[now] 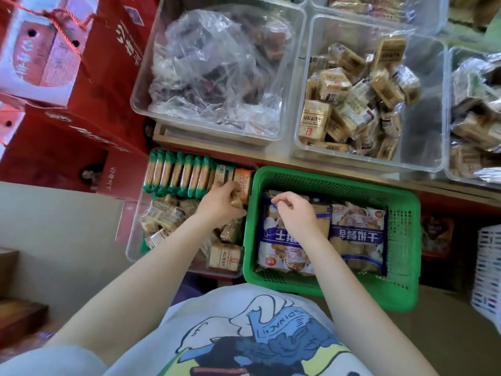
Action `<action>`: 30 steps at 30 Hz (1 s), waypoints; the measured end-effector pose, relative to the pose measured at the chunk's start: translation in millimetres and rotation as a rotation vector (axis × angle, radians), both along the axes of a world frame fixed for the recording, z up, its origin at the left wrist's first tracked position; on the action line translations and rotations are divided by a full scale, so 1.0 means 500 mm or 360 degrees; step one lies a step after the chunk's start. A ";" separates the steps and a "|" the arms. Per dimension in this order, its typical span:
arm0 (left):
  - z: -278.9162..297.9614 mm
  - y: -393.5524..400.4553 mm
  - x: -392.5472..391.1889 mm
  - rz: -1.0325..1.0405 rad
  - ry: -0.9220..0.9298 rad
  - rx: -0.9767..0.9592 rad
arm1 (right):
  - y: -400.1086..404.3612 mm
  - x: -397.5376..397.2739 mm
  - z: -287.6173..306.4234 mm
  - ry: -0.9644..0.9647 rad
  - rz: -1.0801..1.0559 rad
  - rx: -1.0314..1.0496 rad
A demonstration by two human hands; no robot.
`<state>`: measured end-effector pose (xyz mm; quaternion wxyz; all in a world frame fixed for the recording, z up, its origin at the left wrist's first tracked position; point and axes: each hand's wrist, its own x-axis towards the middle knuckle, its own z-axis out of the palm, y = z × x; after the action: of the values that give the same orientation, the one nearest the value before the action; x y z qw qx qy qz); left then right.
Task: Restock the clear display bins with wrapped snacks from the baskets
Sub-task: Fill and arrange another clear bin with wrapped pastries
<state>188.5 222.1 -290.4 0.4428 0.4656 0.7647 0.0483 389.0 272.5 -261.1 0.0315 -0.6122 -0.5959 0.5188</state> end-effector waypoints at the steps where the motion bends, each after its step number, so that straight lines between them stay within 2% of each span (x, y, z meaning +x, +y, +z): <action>1: 0.019 0.004 -0.009 0.0022 -0.0005 0.0083 | 0.001 -0.003 0.005 0.0026 -0.0005 -0.0009; 4: 0.110 0.028 -0.020 0.0008 -0.0190 0.0455 | 0.017 -0.025 0.044 0.0208 -0.0060 -0.0109; 7: 0.214 0.071 0.002 -0.0003 -0.0395 0.0771 | 0.049 -0.052 0.106 0.0807 -0.0304 -0.0482; 9: 0.252 0.109 0.020 -0.0069 -0.0351 0.0922 | 0.078 -0.055 0.150 0.1157 -0.0385 -0.0541; 10: 0.261 0.130 0.025 -0.0101 -0.0317 0.0987 | 0.096 -0.052 0.170 0.1212 -0.0443 -0.0491; 12: 0.262 0.173 0.026 -0.0127 -0.0307 0.1038 | 0.136 -0.040 0.206 0.1104 -0.0574 -0.0273; 14: 0.244 0.215 0.012 -0.0119 -0.0227 0.0937 | 0.185 -0.019 0.227 0.0833 -0.0604 0.0047; 17: 0.202 0.254 -0.018 -0.0153 0.0219 0.0700 | 0.263 0.004 0.251 0.0465 -0.0544 0.0513; 19: 0.176 0.256 -0.027 -0.0351 0.0562 0.0615 | 0.319 0.002 0.261 0.0355 -0.0505 0.0705; 22: 0.154 0.249 -0.023 -0.0515 0.0760 0.0623 | 0.403 -0.027 0.249 0.0249 -0.0514 0.0862; 27: 0.158 0.258 -0.024 -0.0518 0.0730 0.0510 | 0.492 -0.084 0.180 -0.0011 -0.0326 0.0892; 30: 0.163 0.262 -0.024 -0.0523 0.0719 0.0460 | 0.510 -0.101 0.161 -0.0294 -0.0247 0.0892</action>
<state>176.7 353.1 -208.8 0.1928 0.6400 0.7435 -0.0206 338.5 527.6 -180.8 0.1845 -0.6680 -0.6675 0.2723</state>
